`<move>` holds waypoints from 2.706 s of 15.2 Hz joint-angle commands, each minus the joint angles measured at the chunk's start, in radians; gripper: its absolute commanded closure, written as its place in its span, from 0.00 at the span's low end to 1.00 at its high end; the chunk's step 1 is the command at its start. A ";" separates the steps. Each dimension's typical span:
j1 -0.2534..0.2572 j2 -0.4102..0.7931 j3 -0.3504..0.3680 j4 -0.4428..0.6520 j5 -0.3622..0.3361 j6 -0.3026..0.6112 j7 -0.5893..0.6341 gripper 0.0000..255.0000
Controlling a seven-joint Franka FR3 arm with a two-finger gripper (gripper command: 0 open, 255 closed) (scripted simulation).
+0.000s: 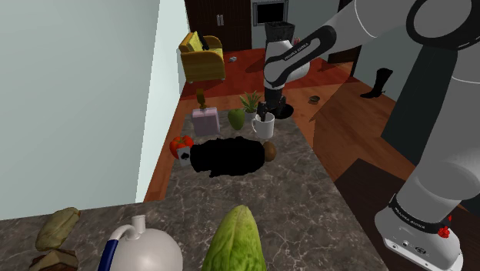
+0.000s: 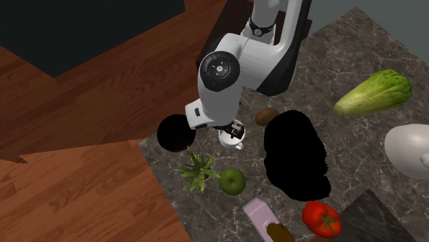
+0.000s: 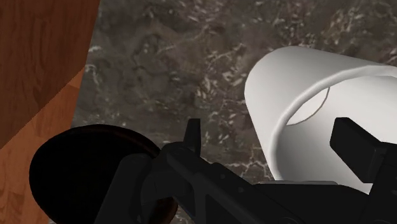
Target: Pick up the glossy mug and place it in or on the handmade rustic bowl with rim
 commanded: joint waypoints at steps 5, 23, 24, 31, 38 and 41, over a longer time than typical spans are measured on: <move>0.000 0.000 0.000 0.000 0.000 0.000 0.000 1.00; -0.001 -0.067 -0.001 0.069 -0.002 -0.135 0.007 1.00; -0.001 -0.072 -0.001 0.076 -0.002 -0.148 0.007 1.00; -0.002 -0.101 -0.001 0.136 -0.004 -0.236 0.011 1.00; -0.025 -0.083 -0.020 0.224 -0.003 -0.309 -0.027 1.00; -0.059 -0.030 -0.046 0.308 0.001 -0.344 -0.086 1.00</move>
